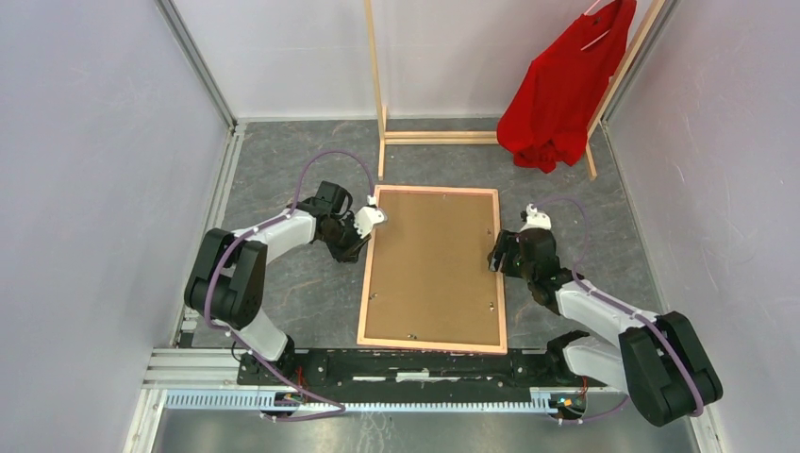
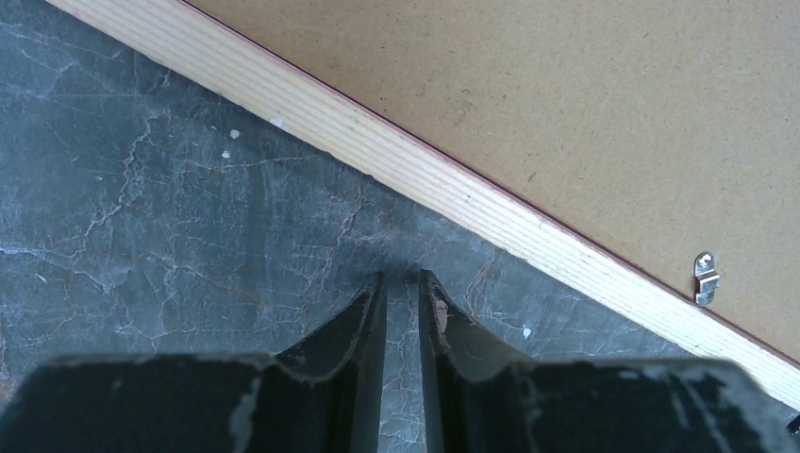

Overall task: Put the photo into the frame
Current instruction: Adjust the photo frame at the center of the board.

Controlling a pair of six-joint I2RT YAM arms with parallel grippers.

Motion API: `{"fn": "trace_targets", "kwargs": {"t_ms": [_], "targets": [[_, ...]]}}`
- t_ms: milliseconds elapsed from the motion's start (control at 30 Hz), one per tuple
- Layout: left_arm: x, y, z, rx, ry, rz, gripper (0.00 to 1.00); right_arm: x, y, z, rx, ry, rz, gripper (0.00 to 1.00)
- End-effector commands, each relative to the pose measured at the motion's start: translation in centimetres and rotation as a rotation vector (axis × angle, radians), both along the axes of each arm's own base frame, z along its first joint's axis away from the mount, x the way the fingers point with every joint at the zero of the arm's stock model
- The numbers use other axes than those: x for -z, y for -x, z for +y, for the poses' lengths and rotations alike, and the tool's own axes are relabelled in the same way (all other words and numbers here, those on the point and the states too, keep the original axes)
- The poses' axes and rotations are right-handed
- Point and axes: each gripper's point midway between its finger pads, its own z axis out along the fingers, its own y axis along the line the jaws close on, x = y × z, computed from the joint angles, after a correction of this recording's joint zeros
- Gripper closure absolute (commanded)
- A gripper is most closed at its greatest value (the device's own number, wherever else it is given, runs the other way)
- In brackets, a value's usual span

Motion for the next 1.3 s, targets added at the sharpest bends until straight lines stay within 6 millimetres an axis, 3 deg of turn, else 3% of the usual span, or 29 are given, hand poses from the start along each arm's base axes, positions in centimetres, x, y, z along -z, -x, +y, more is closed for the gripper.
{"fn": "trace_targets", "kwargs": {"t_ms": [0,133,433,600,733,1033,1267], "targets": [[1.3,1.3,1.2,0.008,-0.062,0.031,0.74,-0.6,0.4,2.2,-0.050,-0.133,-0.005,0.28],[1.0,1.9,0.6,0.027,-0.025,0.035,0.74,-0.2,1.2,3.3,-0.089,-0.192,0.015,0.29],[1.6,5.2,-1.6,0.136,-0.013,0.072,0.74,-1.8,-0.2,4.5,-0.112,-0.223,0.012,0.31],[1.3,4.3,-2.7,0.125,-0.014,0.062,0.74,-0.1,2.0,4.9,-0.142,-0.256,0.078,0.36],[1.0,5.2,-3.4,0.162,0.019,0.081,0.74,0.6,2.9,5.2,-0.159,-0.282,0.094,0.36],[0.7,8.3,-5.6,0.274,0.036,0.099,0.72,-2.3,-1.7,8.8,-0.227,-0.334,0.076,0.38],[0.8,10.0,-8.9,0.377,0.048,0.121,0.71,-1.2,-4.0,11.0,-0.271,-0.341,0.146,0.41]]}}
